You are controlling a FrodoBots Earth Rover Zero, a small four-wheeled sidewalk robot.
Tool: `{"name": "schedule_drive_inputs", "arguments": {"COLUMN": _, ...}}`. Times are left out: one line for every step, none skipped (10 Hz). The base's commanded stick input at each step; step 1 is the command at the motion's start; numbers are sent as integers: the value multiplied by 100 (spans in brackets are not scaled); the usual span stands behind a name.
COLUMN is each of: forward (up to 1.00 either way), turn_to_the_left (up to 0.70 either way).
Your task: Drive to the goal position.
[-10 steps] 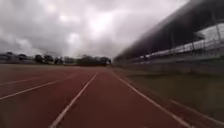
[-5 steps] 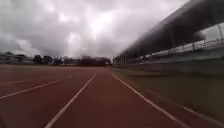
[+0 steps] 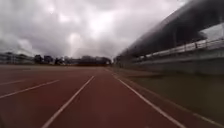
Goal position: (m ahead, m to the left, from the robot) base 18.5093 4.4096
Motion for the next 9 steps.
{"name": "schedule_drive_inputs", "arguments": {"forward": 70, "turn_to_the_left": 0}}
{"name": "schedule_drive_inputs", "arguments": {"forward": 70, "turn_to_the_left": 0}}
{"name": "schedule_drive_inputs", "arguments": {"forward": 70, "turn_to_the_left": 0}}
{"name": "schedule_drive_inputs", "arguments": {"forward": 70, "turn_to_the_left": 0}}
{"name": "schedule_drive_inputs", "arguments": {"forward": 70, "turn_to_the_left": 0}}
{"name": "schedule_drive_inputs", "arguments": {"forward": 70, "turn_to_the_left": 0}}
{"name": "schedule_drive_inputs", "arguments": {"forward": 70, "turn_to_the_left": 0}}
{"name": "schedule_drive_inputs", "arguments": {"forward": 70, "turn_to_the_left": 0}}
{"name": "schedule_drive_inputs", "arguments": {"forward": 70, "turn_to_the_left": 0}}
